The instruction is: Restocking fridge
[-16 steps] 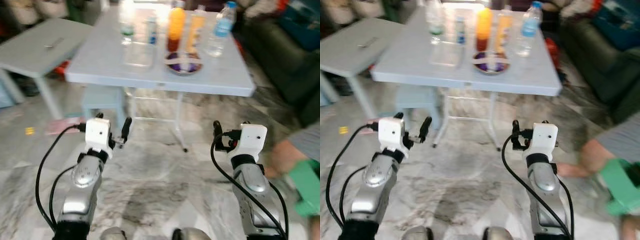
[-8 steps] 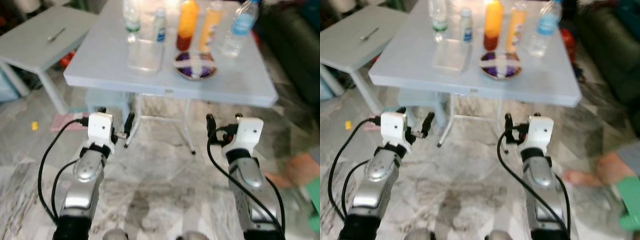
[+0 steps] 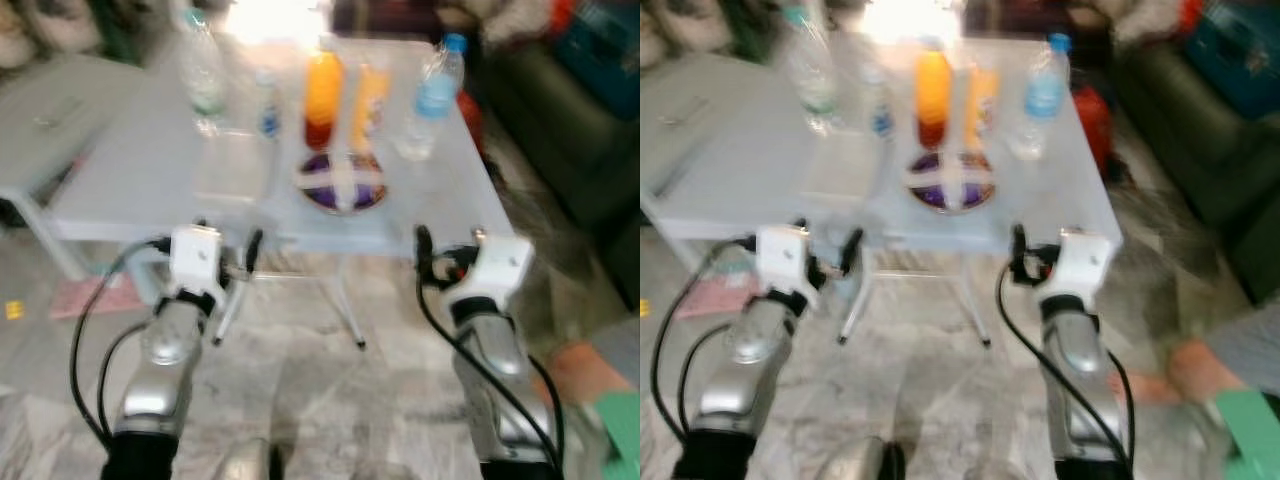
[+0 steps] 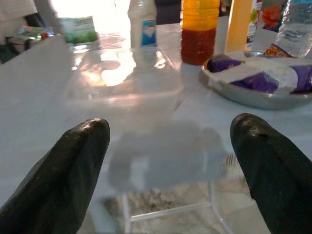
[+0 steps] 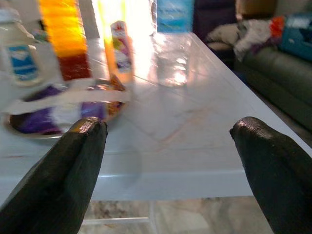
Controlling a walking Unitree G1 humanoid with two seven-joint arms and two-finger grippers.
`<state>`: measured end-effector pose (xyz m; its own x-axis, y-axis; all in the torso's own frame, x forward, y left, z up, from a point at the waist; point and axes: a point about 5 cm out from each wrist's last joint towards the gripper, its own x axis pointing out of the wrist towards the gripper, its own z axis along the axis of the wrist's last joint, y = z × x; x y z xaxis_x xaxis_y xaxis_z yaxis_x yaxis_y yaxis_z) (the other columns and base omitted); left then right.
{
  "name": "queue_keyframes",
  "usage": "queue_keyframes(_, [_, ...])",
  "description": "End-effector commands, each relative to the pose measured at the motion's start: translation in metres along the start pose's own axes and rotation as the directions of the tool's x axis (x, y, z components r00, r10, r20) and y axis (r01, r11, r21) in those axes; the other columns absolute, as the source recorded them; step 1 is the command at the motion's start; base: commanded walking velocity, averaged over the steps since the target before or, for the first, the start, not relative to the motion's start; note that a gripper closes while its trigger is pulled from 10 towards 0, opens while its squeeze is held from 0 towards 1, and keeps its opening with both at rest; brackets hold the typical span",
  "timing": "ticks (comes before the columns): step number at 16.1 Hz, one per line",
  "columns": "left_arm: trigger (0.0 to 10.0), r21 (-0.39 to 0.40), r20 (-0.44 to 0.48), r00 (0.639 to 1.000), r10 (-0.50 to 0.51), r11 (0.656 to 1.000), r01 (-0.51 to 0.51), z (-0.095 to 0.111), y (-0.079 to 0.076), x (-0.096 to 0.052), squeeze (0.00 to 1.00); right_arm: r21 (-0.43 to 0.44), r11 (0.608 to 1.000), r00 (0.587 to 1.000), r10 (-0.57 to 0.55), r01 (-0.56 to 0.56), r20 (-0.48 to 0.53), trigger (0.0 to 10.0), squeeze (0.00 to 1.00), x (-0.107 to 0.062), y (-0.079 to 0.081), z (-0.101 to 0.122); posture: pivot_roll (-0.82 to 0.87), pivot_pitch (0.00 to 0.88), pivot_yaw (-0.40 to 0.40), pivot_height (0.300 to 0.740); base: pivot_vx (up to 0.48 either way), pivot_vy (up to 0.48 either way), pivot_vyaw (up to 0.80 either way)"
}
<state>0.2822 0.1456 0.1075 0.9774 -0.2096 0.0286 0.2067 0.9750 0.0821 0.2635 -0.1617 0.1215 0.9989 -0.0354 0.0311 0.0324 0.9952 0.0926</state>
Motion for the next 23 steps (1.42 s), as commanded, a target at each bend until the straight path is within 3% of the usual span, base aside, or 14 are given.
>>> queue_keyframes(1, [10.0, 0.005, 0.021, 1.000, -0.016, 1.000, 0.016, 0.005, -0.005, 0.002, 0.00, -0.026, 1.000, 1.000, -0.007, 0.006, -0.016, 10.0, 0.00, -0.002, -0.004, -0.002, -0.04, 0.131, -0.014, 0.740, 0.450, 0.000, 0.00])
queue_keyframes(6, [10.0, 0.003, 0.055, 0.994, 0.095, 0.995, -0.095, 0.010, 0.011, -0.002, 0.00, -0.090, 0.993, 0.997, 0.073, -0.072, 0.010, 10.0, 0.00, -0.004, 0.006, 0.001, -0.03, 0.132, -0.018, 0.740, 0.000, 0.000, 0.09])
queue_keyframes(8, [10.0, 0.003, 0.071, 0.993, 0.093, 0.996, -0.094, 0.013, 0.014, -0.003, 0.00, -0.115, 0.989, 0.995, 0.097, -0.094, 0.024, 10.0, 0.00, -0.004, 0.008, 0.004, -0.03, 0.132, -0.017, 0.740, 0.000, 0.000, 0.69])
queue_keyframes(11, [10.0, 0.013, 0.074, 0.993, 0.091, 0.996, -0.092, 0.015, 0.017, -0.005, 0.00, -0.072, 0.995, 0.998, 0.065, -0.065, 0.006, 10.0, 0.00, -0.006, 0.006, 0.000, -0.03, 0.132, -0.017, 0.740, 0.000, 0.000, 0.72])
queue_keyframes(15, [10.0, 0.022, 0.082, 0.993, 0.082, 0.996, -0.084, 0.018, 0.018, -0.005, 0.00, 0.073, 0.997, 0.998, -0.015, 0.019, -0.058, 10.0, 0.00, -0.004, 0.003, -0.007, -0.02, 0.137, -0.019, 0.740, 0.000, 0.000, 0.00])
queue_keyframes(18, [10.0, 0.026, 0.061, 0.996, 0.069, 0.997, -0.071, 0.013, 0.016, -0.008, 0.00, 0.188, 0.982, 0.998, 0.009, 0.003, -0.064, 10.0, 0.00, 0.012, 0.016, 0.003, -0.02, 0.148, -0.016, 0.740, 0.000, 0.000, 0.00])
queue_keyframes(21, [10.0, 0.032, 0.056, 0.998, 0.040, 0.999, -0.042, 0.014, 0.010, -0.009, 0.00, 0.362, 0.930, 0.993, -0.027, 0.068, -0.117, 10.0, 0.00, 0.023, 0.026, 0.004, 0.01, 0.163, -0.005, 0.740, 0.000, 0.000, 0.00])
queue_keyframes(23, [10.0, 0.043, 0.054, 0.998, 0.029, 0.999, -0.031, 0.015, 0.011, -0.010, 0.00, 0.367, 0.929, 0.992, -0.011, 0.056, -0.124, 10.0, 0.00, 0.028, 0.032, 0.005, 0.01, 0.166, -0.001, 0.740, 0.000, 0.000, 0.00])
